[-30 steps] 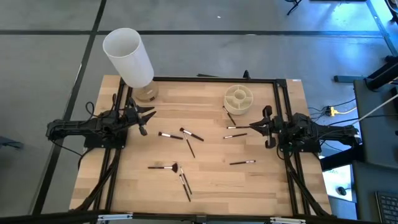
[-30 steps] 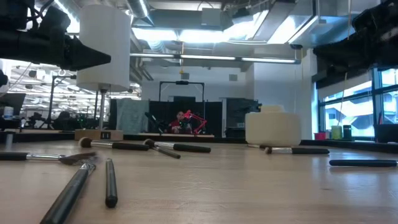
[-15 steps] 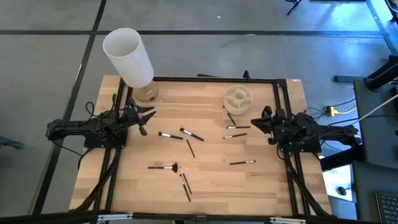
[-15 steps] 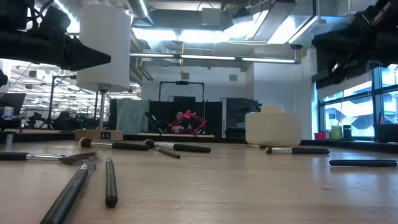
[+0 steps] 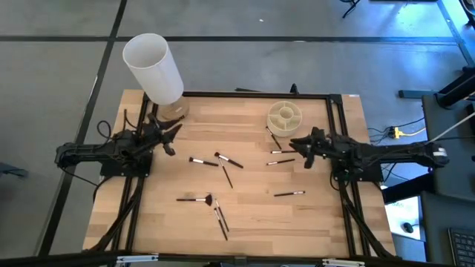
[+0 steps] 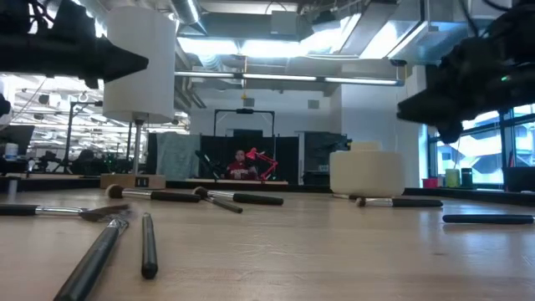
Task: Sort items
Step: Put the foundation brush into the pen organizer
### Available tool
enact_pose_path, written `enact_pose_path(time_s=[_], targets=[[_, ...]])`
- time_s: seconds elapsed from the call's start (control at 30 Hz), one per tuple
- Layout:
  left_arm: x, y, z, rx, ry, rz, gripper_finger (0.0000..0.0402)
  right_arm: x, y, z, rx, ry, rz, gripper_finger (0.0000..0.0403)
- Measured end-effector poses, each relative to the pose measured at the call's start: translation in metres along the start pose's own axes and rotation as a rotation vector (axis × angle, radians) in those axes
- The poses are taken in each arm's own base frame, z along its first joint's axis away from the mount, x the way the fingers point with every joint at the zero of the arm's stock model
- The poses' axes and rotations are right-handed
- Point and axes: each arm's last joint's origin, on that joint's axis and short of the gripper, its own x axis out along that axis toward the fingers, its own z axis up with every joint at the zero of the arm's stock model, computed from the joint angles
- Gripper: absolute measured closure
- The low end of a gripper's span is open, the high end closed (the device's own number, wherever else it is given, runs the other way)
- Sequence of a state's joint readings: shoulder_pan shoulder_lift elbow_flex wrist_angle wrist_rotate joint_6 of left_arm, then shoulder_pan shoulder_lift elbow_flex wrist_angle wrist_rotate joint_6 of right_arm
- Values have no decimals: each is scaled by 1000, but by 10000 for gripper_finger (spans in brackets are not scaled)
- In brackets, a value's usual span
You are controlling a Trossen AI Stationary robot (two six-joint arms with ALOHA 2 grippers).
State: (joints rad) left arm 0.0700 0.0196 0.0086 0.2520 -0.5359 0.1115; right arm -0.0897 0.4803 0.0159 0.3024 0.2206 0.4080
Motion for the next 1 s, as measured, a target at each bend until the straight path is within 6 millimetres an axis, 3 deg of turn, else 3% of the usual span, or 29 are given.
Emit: enact_pose_path(time_s=[0.27,0.57,0.73,1.0], targets=[[0,5,1,102,10,155,306,36,18,20,-23,198,33,280],[1,6,-10,33,93,146,306,94,37,36,-235,682,-115,280],[0,6,-15,12,136,147,306,125,42,35,-377,831,-182,280],[2,4,-21,37,197,128,306,162,44,29,-547,939,-135,280]])
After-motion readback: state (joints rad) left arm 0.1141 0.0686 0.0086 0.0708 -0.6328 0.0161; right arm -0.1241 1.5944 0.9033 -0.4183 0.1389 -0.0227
